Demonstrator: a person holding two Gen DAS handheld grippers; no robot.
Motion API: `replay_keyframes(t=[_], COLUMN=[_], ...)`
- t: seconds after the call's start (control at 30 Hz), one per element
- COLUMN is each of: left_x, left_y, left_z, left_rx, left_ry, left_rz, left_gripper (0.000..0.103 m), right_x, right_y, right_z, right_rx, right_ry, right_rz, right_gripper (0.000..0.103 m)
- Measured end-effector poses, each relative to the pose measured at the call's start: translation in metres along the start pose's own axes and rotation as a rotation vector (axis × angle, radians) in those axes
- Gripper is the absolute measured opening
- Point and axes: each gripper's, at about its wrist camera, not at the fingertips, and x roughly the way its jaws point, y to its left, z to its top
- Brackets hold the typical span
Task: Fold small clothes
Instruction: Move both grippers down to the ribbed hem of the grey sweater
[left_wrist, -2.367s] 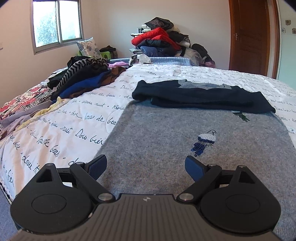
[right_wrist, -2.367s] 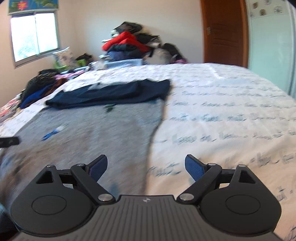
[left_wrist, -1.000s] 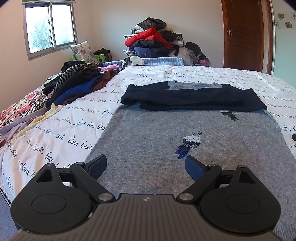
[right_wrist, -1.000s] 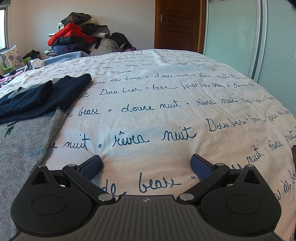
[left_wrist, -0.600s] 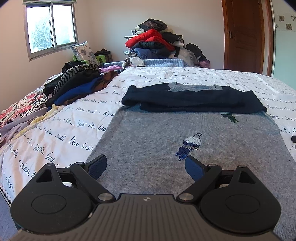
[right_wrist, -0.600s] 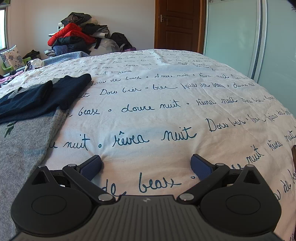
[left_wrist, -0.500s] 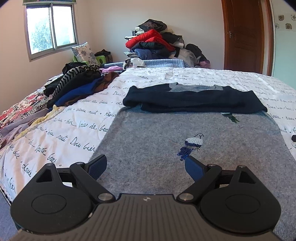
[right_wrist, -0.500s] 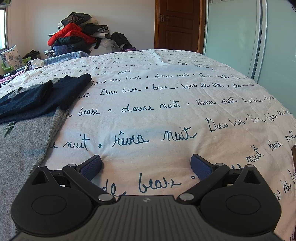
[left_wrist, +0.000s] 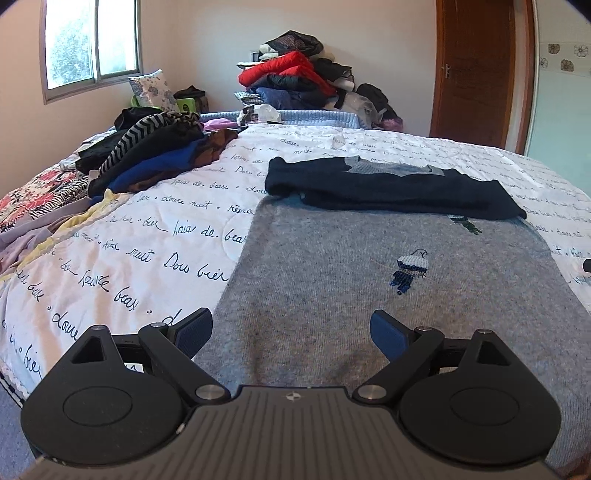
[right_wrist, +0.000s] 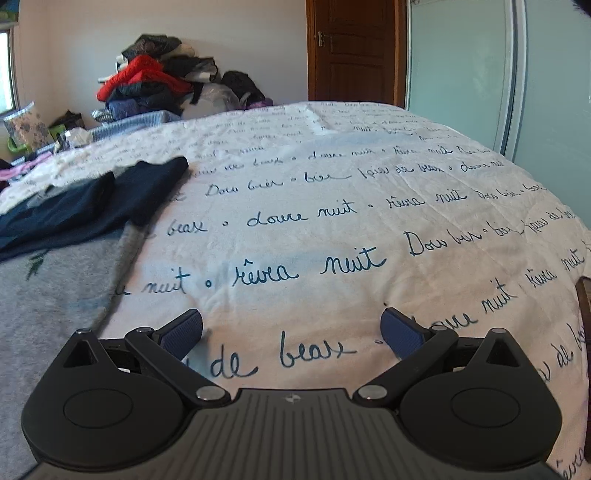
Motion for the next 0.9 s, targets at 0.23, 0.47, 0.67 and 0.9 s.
replay_keyframes(t=[0.23,0.47,0.67,0.9], left_x=[-0.009,-0.014,-0.004,0.015], left_y=[0.031,0.051,0.072,0.113], left_z=[-0.018,-0.032,-0.041,-0.047], left_rx=[-0.001,0.109,0.094,-0.173], left_ry=[-0.008,0.006,0.047,0.145], left_rz=[-0.167,-0.236,-0.239,-0.350], left_gripper=[0.091,0.091,0.091,0.091], right_x=[-0.085,-0.120,-0.116,-0.117], right_y=[-0.003,0.026,0.039,0.035], right_z=[-0.027,-0.038,-0.052,-0.065], right_rx=[0.062,0.041,0.019,0.012], right_ry=[-0.012,0.023,0.128,0.195], right_rz=[0.314,0.521,0.486,0.493], right_gripper=[0.103,0.103,0.103,0.103])
